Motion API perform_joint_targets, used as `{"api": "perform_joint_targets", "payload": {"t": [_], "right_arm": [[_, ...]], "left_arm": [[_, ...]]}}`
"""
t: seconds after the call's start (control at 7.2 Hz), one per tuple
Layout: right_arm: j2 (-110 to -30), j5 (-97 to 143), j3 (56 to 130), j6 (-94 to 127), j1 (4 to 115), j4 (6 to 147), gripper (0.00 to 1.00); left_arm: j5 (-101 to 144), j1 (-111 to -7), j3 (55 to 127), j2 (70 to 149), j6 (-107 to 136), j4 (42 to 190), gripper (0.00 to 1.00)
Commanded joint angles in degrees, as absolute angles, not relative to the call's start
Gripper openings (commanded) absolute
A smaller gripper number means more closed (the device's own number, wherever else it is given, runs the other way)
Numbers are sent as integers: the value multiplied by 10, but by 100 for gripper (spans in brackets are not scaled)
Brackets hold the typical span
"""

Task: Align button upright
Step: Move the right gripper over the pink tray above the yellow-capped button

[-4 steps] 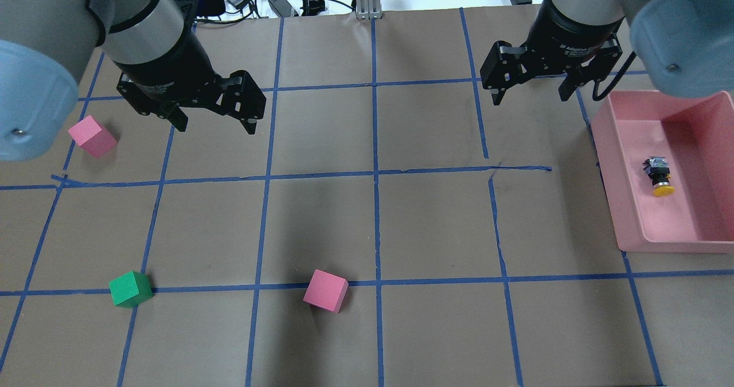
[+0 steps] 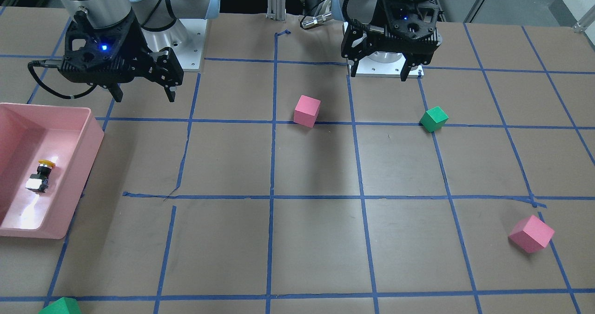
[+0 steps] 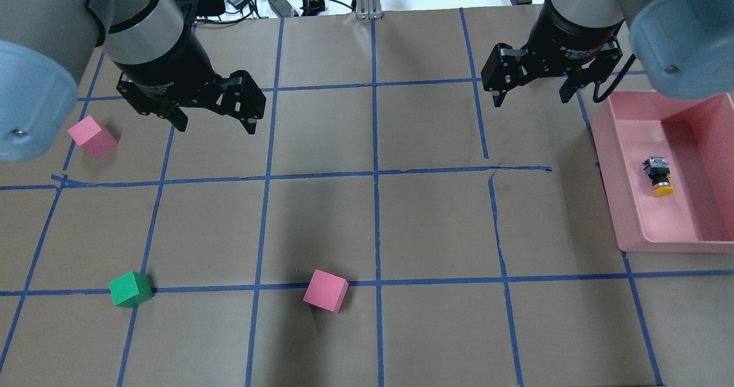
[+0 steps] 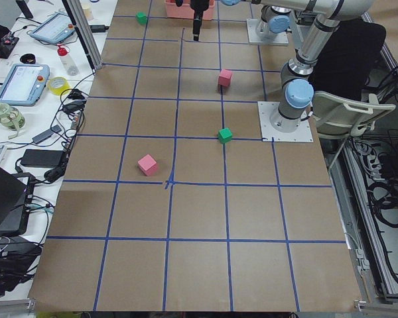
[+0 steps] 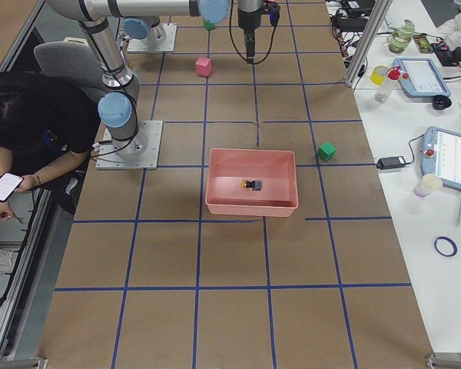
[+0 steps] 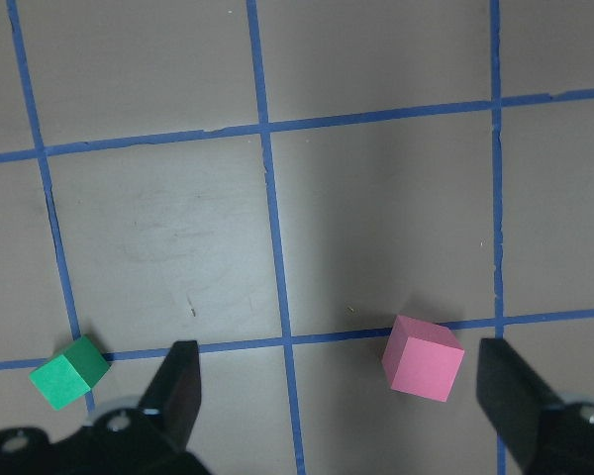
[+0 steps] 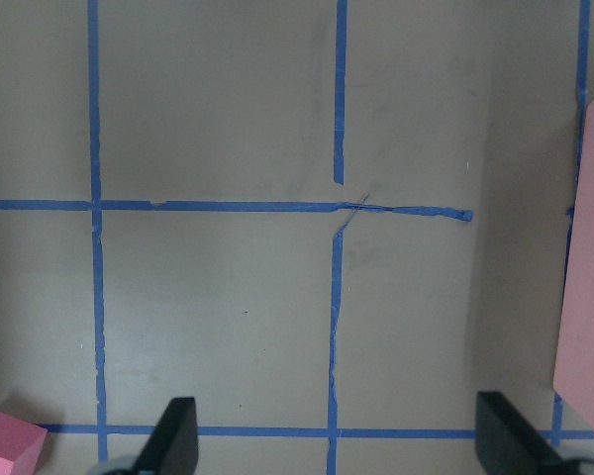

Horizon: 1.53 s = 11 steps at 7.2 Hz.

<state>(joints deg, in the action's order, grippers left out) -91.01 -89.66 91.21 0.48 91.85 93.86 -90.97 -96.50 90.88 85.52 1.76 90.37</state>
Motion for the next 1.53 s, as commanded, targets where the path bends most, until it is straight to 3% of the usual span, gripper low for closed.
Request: {"api": "perform_joint_targets", "payload": {"t": [0.0, 0.42, 0.83, 1.39], "right_arm": [[-906, -897, 907, -36, 896, 949, 100], [-901, -931, 911, -130, 735, 944, 100], [-808, -931, 918, -258, 594, 1001, 97], [-745, -897, 1047, -321, 572, 1226, 95]], "left_arm": [[-910, -964, 909, 855, 18, 904, 100], [-910, -965, 909, 855, 18, 904, 100], [-910, -964, 909, 855, 18, 904, 100], [-910, -964, 909, 855, 18, 904, 100]]}}
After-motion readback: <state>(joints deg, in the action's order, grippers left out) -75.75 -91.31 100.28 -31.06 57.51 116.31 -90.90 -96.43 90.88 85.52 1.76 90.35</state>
